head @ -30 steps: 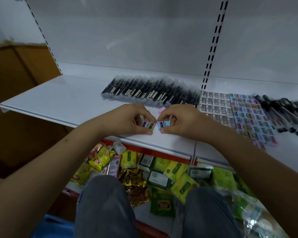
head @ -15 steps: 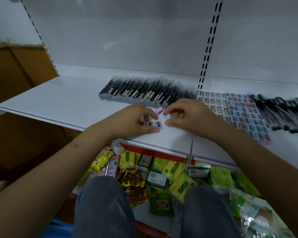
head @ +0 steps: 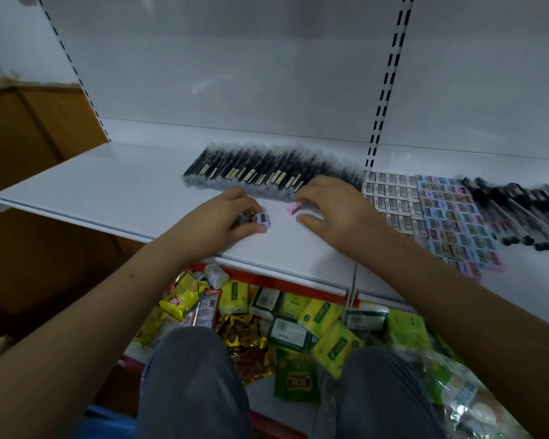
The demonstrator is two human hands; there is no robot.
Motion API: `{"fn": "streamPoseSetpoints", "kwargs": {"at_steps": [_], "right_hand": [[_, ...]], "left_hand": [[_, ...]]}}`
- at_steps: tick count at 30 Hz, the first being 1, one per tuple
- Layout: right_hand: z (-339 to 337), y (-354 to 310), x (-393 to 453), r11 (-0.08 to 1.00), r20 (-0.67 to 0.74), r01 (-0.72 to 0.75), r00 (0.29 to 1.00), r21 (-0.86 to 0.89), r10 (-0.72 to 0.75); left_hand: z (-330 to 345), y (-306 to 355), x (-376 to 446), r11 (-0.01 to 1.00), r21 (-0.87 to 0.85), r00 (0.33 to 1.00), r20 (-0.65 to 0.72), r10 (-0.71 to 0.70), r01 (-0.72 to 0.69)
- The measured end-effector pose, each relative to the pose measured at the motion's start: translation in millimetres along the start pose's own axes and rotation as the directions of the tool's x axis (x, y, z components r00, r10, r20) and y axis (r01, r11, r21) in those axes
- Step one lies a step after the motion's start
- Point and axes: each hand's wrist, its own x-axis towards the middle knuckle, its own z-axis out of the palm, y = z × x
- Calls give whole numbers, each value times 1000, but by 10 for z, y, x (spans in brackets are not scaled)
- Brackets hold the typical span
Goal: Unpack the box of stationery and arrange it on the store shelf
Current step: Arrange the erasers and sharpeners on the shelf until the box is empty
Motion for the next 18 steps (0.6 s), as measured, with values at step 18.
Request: {"fn": "streamPoseSetpoints", "kwargs": {"at_steps": [18], "right_hand": [[3, -45, 499, 973, 360, 208, 919, -102, -159]], "left_hand": [[37, -107, -43, 993, -119, 997, -71, -18, 10]]}}
